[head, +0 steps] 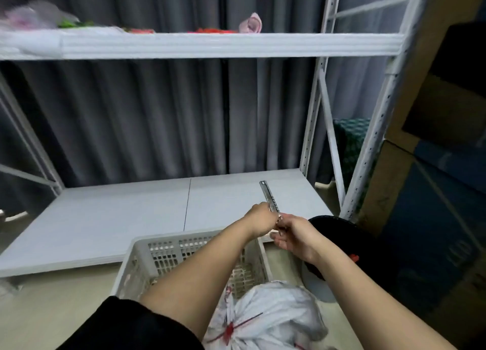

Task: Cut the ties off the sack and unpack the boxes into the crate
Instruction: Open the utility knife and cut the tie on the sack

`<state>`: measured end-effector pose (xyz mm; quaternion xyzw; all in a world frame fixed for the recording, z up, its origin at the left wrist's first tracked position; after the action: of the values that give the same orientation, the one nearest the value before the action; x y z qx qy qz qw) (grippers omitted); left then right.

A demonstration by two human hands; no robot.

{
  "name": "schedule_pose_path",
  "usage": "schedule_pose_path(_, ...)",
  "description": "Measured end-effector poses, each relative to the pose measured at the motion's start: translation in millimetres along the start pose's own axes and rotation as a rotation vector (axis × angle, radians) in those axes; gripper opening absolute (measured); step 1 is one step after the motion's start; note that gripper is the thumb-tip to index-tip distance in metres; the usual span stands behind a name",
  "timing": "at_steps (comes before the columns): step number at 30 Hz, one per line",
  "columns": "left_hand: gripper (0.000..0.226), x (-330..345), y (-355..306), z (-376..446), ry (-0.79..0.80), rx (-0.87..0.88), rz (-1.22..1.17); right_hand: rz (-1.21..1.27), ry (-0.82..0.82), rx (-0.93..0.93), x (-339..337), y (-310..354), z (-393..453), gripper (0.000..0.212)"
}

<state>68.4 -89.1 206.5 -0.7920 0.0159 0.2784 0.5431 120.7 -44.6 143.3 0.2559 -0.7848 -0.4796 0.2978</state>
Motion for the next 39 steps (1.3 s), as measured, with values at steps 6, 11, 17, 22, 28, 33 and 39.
schedule_pose_path(6,0.035,-24,-13,-70,-0.094,0.074,-0.364,-0.046,0.006,-0.021,37,7,-66,0.025)
schedule_pose_path(11,0.025,-39,-6,-123,-0.101,0.100,-0.499,-0.202,0.035,-0.155,64,15,-113,0.022)
schedule_pose_path(17,0.033,-43,25,-164,-0.057,0.103,-0.561,-0.256,0.088,-0.252,84,-5,-159,0.023)
schedule_pose_path(22,0.030,-37,52,-181,-0.047,0.087,-0.598,-0.236,0.065,-0.272,96,-30,-176,0.018)
schedule_pose_path(28,0.024,-37,68,-190,-0.115,0.071,-0.732,-0.218,0.007,-0.282,105,-57,-183,0.019)
schedule_pose_path(33,0.024,-23,75,-191,-0.102,0.072,-0.960,-0.154,0.017,-0.280,113,-68,-186,0.024)
schedule_pose_path(39,0.031,-18,71,-201,-0.071,0.113,-1.014,-0.123,0.074,-0.259,115,-76,-187,0.024)
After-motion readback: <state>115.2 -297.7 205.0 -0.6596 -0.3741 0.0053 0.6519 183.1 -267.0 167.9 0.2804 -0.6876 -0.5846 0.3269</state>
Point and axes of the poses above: each hand's wrist, its own z-axis towards the middle knuckle, its own x-axis out of the palm, y = z × x, the point moved 10 cm from there along z, towards the middle knuckle, and after that the axes turned 10 degrees about -z, right-handed, at the moved point
